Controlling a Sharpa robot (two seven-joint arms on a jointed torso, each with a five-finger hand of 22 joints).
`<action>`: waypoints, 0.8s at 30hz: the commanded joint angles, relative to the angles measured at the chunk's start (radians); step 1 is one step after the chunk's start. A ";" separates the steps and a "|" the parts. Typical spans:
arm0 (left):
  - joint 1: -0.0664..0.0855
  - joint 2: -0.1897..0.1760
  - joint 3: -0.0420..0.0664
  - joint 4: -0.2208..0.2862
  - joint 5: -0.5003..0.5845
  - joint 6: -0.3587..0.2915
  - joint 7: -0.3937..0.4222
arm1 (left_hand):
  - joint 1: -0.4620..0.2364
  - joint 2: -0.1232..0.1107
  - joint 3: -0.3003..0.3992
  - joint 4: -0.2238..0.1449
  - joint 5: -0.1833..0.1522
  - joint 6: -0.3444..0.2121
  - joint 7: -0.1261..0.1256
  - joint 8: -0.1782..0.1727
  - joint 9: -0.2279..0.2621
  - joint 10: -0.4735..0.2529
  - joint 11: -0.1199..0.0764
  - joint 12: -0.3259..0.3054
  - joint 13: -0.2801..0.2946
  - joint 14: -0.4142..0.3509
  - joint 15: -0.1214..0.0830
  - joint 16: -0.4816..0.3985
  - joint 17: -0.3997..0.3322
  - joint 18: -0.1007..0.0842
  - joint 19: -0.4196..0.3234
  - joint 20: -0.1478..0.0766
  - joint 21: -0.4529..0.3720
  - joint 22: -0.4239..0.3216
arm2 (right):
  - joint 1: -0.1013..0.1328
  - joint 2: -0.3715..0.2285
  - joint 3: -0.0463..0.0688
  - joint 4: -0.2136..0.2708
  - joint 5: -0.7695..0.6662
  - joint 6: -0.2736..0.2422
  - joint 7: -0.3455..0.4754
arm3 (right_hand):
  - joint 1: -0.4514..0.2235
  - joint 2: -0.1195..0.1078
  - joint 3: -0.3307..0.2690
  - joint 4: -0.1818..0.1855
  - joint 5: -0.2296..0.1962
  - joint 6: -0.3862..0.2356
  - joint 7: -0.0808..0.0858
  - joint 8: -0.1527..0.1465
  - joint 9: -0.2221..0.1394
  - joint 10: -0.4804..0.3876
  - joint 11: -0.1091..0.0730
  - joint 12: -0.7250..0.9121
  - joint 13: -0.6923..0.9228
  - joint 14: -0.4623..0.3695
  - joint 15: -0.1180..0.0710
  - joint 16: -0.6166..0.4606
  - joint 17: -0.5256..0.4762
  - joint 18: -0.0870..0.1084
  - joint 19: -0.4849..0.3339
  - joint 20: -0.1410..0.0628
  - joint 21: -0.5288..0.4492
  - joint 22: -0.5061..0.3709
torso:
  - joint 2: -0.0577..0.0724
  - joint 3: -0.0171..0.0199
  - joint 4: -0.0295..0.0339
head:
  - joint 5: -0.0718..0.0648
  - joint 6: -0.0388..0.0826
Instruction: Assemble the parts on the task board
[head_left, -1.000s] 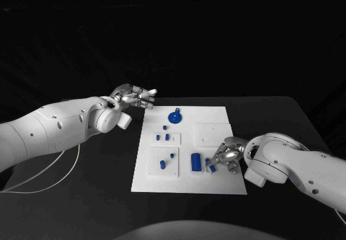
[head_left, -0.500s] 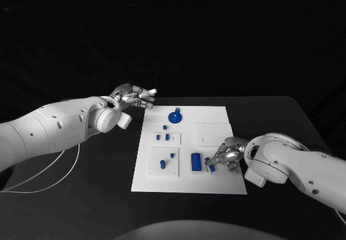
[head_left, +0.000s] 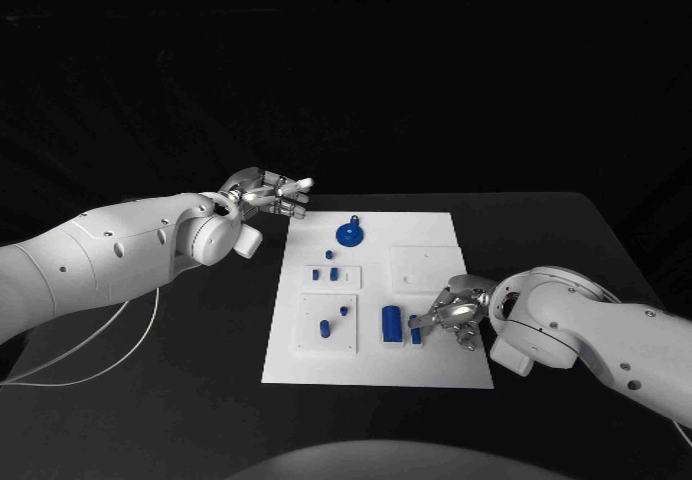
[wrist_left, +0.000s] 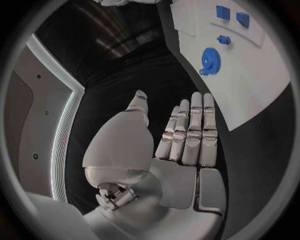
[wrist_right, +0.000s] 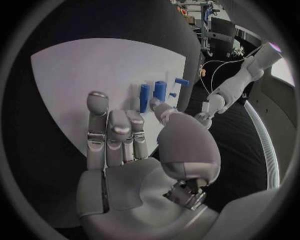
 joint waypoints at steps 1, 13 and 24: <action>-0.001 0.000 0.001 0.001 -0.004 0.012 0.002 | 0.002 0.002 0.000 0.004 0.002 0.002 -0.002 -0.001 0.001 -0.005 0.000 0.001 0.002 -0.006 0.003 -0.002 0.002 -0.006 0.000 0.003 0.006 -0.001 | -0.001 -0.001 0.000 0.008 0.011 0.020 -0.019 | -0.023 -0.006 0.002 0.023 -0.024 0.007 0.001 -0.002 0.003 0.002 0.003 -0.001 -0.002 -0.003 0.000 -0.004 -0.001 0.001 0.046 -0.002 -0.005 -0.002 | 0.000 0.0000 0.0001 | 0.001 0.000; -0.001 0.000 0.001 0.000 -0.005 0.013 0.001 | 0.003 0.003 -0.001 0.003 0.002 0.002 -0.002 -0.001 0.001 -0.004 0.000 0.001 0.002 -0.006 0.003 -0.002 0.002 -0.006 0.000 0.003 0.006 -0.001 | -0.001 -0.006 0.000 0.018 0.010 0.016 -0.016 | -0.026 -0.017 0.000 0.049 -0.041 0.009 0.002 -0.002 0.011 0.003 0.004 -0.004 -0.003 -0.003 0.000 -0.005 -0.002 0.001 0.046 -0.002 -0.003 -0.006 | 0.000 -0.0006 0.0007 | -0.001 -0.001; -0.001 -0.001 0.001 0.001 -0.006 0.012 0.000 | 0.006 0.004 0.000 0.001 0.002 0.003 -0.002 -0.001 0.001 -0.004 0.000 0.001 0.002 -0.005 0.003 -0.002 0.002 -0.006 0.001 0.003 0.006 -0.001 | -0.001 -0.011 0.000 0.011 -0.025 0.017 -0.015 | 0.094 0.018 -0.014 -0.078 -0.045 0.023 -0.009 -0.002 0.016 0.010 -0.004 0.003 0.004 -0.003 -0.006 -0.005 -0.002 -0.003 0.046 -0.007 0.003 -0.007 | 0.000 -0.0008 0.0003 | 0.000 0.000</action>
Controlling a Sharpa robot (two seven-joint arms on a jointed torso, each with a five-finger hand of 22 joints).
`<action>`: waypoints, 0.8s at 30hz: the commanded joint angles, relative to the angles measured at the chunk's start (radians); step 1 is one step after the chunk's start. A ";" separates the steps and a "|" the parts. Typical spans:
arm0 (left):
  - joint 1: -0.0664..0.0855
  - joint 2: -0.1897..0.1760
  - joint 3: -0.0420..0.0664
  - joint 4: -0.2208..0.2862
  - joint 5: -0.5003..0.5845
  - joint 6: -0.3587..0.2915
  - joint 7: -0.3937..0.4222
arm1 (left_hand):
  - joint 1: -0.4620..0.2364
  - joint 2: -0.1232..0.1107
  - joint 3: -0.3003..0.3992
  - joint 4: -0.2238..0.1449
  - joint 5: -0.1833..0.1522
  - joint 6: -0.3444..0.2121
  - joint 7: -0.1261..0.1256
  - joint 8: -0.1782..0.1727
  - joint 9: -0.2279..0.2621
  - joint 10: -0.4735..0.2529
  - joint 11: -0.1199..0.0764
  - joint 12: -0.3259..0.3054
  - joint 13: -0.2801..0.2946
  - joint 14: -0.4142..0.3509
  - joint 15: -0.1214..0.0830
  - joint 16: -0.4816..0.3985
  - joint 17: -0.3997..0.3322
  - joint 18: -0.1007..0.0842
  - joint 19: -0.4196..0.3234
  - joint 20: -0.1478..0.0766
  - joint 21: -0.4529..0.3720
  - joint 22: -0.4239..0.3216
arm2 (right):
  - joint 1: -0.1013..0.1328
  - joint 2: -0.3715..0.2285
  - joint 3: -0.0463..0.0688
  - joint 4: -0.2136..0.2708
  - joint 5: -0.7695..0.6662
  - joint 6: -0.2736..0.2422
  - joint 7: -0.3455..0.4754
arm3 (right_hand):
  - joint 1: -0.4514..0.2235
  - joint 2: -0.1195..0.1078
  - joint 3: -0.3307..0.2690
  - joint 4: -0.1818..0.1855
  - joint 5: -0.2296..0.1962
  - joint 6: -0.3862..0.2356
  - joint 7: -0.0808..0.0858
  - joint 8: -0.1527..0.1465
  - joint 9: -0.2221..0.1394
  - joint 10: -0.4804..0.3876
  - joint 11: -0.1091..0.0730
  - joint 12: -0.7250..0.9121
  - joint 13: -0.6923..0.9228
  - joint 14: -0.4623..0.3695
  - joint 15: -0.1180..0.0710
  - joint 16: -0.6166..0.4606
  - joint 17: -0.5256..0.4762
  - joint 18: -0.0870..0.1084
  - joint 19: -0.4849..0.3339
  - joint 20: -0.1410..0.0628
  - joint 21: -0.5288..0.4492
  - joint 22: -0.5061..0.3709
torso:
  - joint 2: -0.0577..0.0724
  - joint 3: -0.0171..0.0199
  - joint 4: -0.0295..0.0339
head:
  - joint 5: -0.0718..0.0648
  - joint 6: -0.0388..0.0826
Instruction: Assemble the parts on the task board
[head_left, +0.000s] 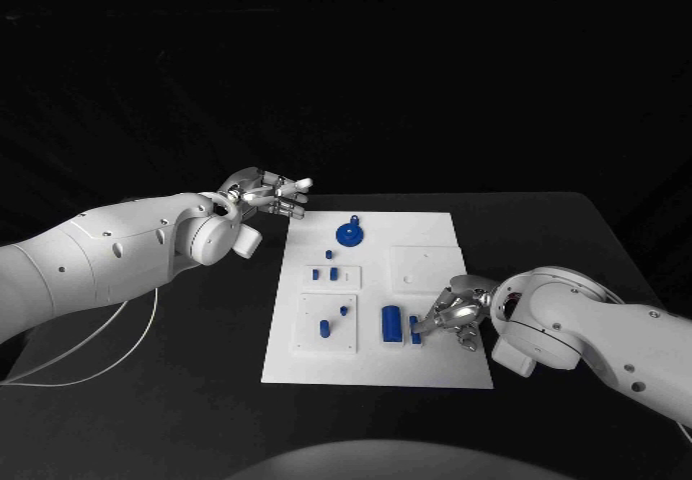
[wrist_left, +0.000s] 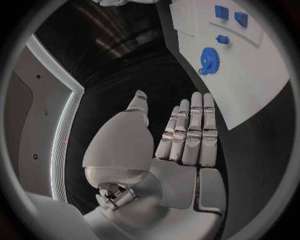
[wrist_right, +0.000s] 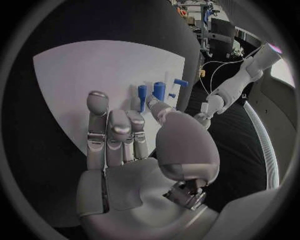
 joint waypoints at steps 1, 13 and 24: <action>-0.001 0.000 0.001 0.002 -0.003 0.012 0.004 | 0.006 0.004 0.000 0.001 0.002 0.003 -0.002 -0.001 0.001 -0.004 0.000 0.001 0.002 -0.005 0.003 -0.002 0.001 -0.006 0.001 0.003 0.006 -0.001 | -0.001 0.000 0.000 -0.003 -0.027 0.016 -0.016 | 0.019 0.010 -0.010 -0.028 -0.003 0.008 -0.002 -0.001 -0.001 0.006 -0.001 0.003 0.003 -0.003 -0.006 -0.005 0.000 -0.004 0.046 -0.007 0.004 0.000 | 0.000 0.0004 -0.0002 | 0.001 0.001; -0.001 0.001 0.001 0.002 -0.004 0.013 0.004 | 0.006 0.004 0.000 0.001 0.002 0.003 -0.002 -0.001 0.001 -0.004 0.000 0.001 0.002 -0.005 0.003 -0.002 0.001 -0.006 0.001 0.003 0.006 -0.001 | -0.002 0.020 -0.003 -0.023 -0.072 0.007 -0.017 | 0.030 0.036 -0.018 -0.113 -0.005 0.033 -0.019 0.000 0.137 0.016 -0.011 0.008 0.018 -0.001 -0.012 -0.006 0.003 -0.015 0.046 -0.015 0.010 0.000 | 0.000 0.0008 -0.0005 | -0.002 -0.001; -0.001 0.001 0.001 0.001 -0.005 0.012 0.005 | 0.006 0.004 0.000 0.001 0.002 0.003 -0.002 -0.001 0.001 -0.004 0.000 0.001 0.002 -0.005 0.003 -0.002 0.001 -0.006 0.001 0.003 0.006 -0.001 | -0.004 0.030 -0.008 -0.033 -0.079 -0.006 -0.017 | 0.017 0.029 -0.017 -0.085 0.000 0.029 -0.022 -0.001 0.206 0.020 -0.013 0.007 0.023 -0.001 -0.013 -0.007 0.001 -0.015 0.046 -0.015 0.011 -0.003 | 0.001 0.0004 -0.0001 | -0.002 -0.003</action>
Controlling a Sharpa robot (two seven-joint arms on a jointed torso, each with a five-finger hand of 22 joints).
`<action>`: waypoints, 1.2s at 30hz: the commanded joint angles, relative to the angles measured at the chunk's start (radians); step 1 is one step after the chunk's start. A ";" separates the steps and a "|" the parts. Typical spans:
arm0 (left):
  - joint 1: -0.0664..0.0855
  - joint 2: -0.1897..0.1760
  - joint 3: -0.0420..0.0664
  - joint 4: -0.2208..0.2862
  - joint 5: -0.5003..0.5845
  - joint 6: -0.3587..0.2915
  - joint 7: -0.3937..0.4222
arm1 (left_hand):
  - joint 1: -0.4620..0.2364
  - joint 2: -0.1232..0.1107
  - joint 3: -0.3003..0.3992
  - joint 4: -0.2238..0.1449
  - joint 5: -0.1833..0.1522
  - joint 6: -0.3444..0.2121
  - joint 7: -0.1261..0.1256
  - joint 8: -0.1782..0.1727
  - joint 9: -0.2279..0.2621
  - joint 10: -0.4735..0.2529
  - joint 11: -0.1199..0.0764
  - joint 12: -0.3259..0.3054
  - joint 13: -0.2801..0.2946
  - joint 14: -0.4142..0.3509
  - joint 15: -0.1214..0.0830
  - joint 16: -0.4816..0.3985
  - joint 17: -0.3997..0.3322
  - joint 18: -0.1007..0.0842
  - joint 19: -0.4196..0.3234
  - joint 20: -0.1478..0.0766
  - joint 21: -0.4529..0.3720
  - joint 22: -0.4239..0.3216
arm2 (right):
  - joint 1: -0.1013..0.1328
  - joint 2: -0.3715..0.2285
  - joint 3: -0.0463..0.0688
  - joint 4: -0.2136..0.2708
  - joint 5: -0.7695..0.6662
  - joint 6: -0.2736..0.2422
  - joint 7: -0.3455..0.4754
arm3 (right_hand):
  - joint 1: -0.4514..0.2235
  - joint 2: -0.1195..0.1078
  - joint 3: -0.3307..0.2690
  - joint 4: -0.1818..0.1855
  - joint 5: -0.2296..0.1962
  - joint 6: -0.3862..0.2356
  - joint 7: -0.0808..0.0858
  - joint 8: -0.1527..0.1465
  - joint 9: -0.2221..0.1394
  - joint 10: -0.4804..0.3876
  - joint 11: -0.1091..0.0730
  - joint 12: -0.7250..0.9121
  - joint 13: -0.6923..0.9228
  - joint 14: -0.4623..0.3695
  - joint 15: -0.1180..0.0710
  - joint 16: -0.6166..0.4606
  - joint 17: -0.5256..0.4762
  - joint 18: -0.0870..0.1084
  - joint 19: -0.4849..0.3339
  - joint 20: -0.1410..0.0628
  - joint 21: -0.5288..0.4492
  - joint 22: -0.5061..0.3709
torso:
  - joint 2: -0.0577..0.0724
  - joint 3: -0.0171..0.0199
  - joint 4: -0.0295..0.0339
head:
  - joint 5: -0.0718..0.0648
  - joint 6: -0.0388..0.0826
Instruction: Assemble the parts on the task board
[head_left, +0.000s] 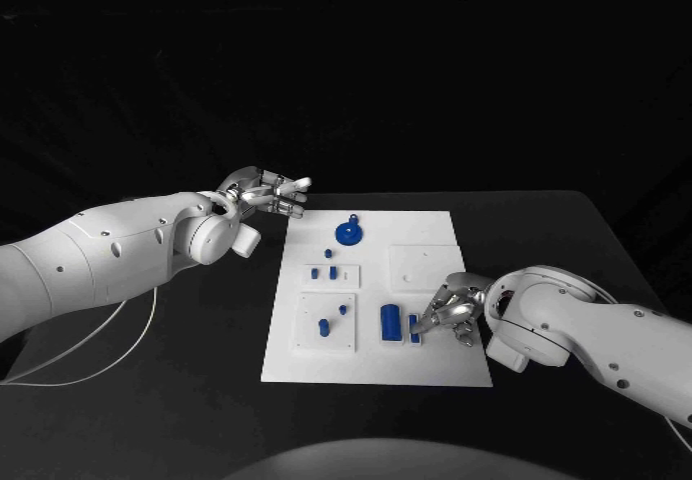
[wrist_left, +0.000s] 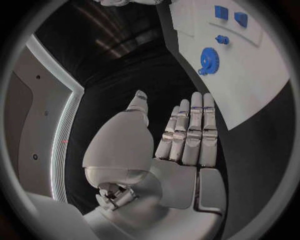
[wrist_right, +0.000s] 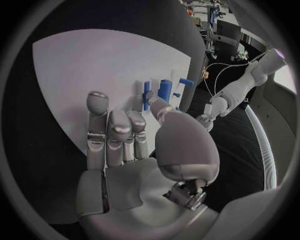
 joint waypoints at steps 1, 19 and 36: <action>-0.001 0.001 0.001 0.001 -0.003 0.012 0.006 | 0.006 0.004 0.000 0.001 0.002 0.003 -0.002 -0.001 0.001 -0.004 0.000 0.001 0.002 -0.005 0.003 -0.002 0.001 -0.006 0.001 0.003 0.006 -0.001 | -0.002 0.002 -0.002 -0.002 -0.020 -0.001 -0.021 | -0.006 -0.004 -0.001 0.007 0.001 0.001 -0.005 -0.001 0.003 0.008 0.000 0.000 0.001 0.001 -0.007 -0.003 -0.001 -0.015 0.046 -0.007 0.006 -0.001 | 0.001 -0.0005 0.0002 | 0.000 0.000; -0.001 0.002 0.001 -0.003 -0.002 0.006 0.011 | 0.003 0.007 -0.001 -0.004 0.003 0.003 -0.002 -0.001 0.001 -0.004 0.000 0.001 0.002 -0.006 0.003 -0.002 0.002 -0.006 0.001 0.003 0.006 -0.001 | -0.002 -0.025 0.007 0.010 0.000 -0.021 0.039 | -0.046 0.024 -0.417 0.153 0.271 -0.016 0.007 0.000 0.053 -0.010 0.008 -0.033 -0.024 -0.004 -0.002 -0.024 -0.021 -0.008 0.044 -0.003 -0.019 -0.016 | -0.001 -0.0006 -0.0008 | -0.002 0.015; 0.000 0.027 0.001 -0.045 0.070 -0.073 0.071 | 0.000 0.043 -0.019 -0.057 0.006 0.023 -0.008 -0.001 0.002 0.020 -0.007 0.001 0.002 -0.003 0.001 -0.002 0.001 -0.008 0.000 0.001 0.006 -0.001 | 0.057 0.009 0.094 -0.218 0.218 -0.134 0.397 | -0.006 0.097 -0.544 0.111 0.326 -0.086 0.040 -0.004 -0.139 -0.065 0.029 -0.153 -0.141 -0.017 0.013 -0.165 -0.109 0.004 0.033 0.015 -0.236 -0.131 | -0.012 -0.0060 -0.0012 | -0.042 0.172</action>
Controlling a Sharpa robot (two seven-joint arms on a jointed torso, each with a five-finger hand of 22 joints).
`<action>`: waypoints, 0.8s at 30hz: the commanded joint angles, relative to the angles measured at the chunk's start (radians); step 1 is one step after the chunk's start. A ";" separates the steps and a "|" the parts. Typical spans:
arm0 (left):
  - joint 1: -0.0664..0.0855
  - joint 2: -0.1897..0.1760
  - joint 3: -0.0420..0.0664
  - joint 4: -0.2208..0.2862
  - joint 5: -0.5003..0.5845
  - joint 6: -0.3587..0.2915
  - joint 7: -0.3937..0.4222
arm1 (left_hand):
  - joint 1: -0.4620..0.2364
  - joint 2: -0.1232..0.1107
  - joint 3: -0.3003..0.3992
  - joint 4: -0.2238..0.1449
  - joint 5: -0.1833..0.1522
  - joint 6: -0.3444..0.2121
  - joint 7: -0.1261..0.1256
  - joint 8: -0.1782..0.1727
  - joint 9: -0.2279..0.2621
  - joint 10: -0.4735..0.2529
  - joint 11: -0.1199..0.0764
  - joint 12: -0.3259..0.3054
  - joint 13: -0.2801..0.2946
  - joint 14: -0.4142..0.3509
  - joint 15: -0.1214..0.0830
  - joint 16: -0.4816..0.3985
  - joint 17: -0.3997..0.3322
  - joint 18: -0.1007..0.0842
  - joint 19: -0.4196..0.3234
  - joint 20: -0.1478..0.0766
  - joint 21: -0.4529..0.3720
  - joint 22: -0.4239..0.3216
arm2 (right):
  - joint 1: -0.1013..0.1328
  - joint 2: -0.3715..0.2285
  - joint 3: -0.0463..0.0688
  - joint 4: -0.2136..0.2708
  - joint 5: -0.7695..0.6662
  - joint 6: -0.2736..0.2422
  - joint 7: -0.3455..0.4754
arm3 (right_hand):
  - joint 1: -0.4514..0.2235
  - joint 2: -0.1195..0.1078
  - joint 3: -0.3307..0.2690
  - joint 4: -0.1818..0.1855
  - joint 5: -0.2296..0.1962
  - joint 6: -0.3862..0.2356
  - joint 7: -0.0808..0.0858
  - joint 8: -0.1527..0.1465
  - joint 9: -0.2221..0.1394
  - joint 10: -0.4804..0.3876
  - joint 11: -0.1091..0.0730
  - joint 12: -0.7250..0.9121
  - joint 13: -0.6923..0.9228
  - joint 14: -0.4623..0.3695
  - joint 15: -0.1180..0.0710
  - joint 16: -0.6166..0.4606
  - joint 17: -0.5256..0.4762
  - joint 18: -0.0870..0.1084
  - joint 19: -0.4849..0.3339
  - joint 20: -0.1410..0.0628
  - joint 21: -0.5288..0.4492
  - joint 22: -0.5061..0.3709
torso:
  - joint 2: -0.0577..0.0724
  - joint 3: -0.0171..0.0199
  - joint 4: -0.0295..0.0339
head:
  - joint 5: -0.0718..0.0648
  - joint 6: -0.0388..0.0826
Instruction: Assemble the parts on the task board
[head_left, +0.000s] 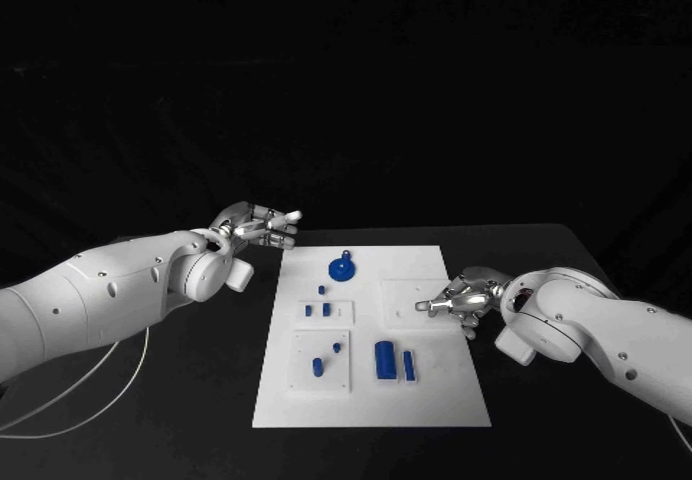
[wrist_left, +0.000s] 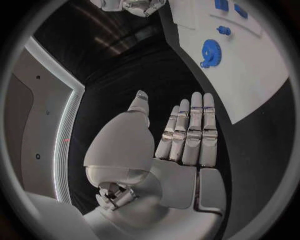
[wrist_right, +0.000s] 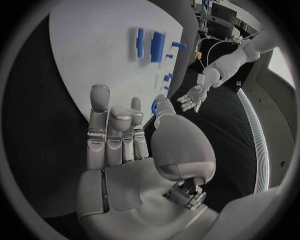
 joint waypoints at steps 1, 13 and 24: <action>0.000 0.014 0.001 -0.016 0.054 -0.047 0.050 | 0.003 0.018 -0.004 -0.015 0.006 0.009 -0.001 -0.001 0.002 0.008 -0.001 0.001 0.001 -0.003 0.001 -0.002 0.000 -0.008 0.000 0.001 0.006 -0.001 | 0.024 0.026 0.003 -0.089 0.156 -0.096 0.252 | 0.013 0.021 -0.010 -0.027 0.008 -0.005 0.001 -0.004 -0.043 -0.012 0.000 -0.044 -0.045 -0.004 0.001 -0.044 -0.030 0.003 0.036 0.006 -0.046 -0.032 | -0.009 -0.0037 0.0008 | -0.014 0.064; 0.015 0.060 0.002 -0.087 0.128 -0.071 0.085 | 0.021 0.071 -0.035 -0.065 0.017 0.003 -0.016 -0.002 0.000 -0.059 0.008 0.000 -0.001 -0.086 0.024 -0.005 -0.039 0.011 -0.013 0.024 -0.001 -0.009 | 0.108 0.205 0.007 -0.513 0.499 -0.201 0.643 | 0.144 0.107 0.161 -0.265 -0.045 -0.164 0.099 -0.007 -0.279 -0.211 0.119 -0.616 -0.651 -0.320 0.141 -0.552 -0.398 -0.005 -0.337 0.134 -0.288 -0.410 | -0.035 -0.0056 0.0026 | -0.002 0.215; 0.019 0.097 0.003 -0.134 0.165 -0.077 0.111 | 0.022 0.081 -0.034 -0.071 0.023 -0.071 -0.029 -0.006 -0.004 -0.120 0.007 -0.001 -0.003 -0.160 0.034 -0.006 -0.060 0.030 -0.064 0.055 0.001 -0.028 | 0.122 0.268 0.008 -0.621 0.599 -0.090 0.776 | 0.035 0.120 0.218 -0.304 -0.061 -0.170 0.100 -0.004 -0.569 -0.227 0.185 -0.845 -1.038 -0.370 0.235 -0.844 -0.986 0.071 -0.529 0.309 -0.275 -1.038 | -0.039 0.0021 0.0035 | 0.012 0.225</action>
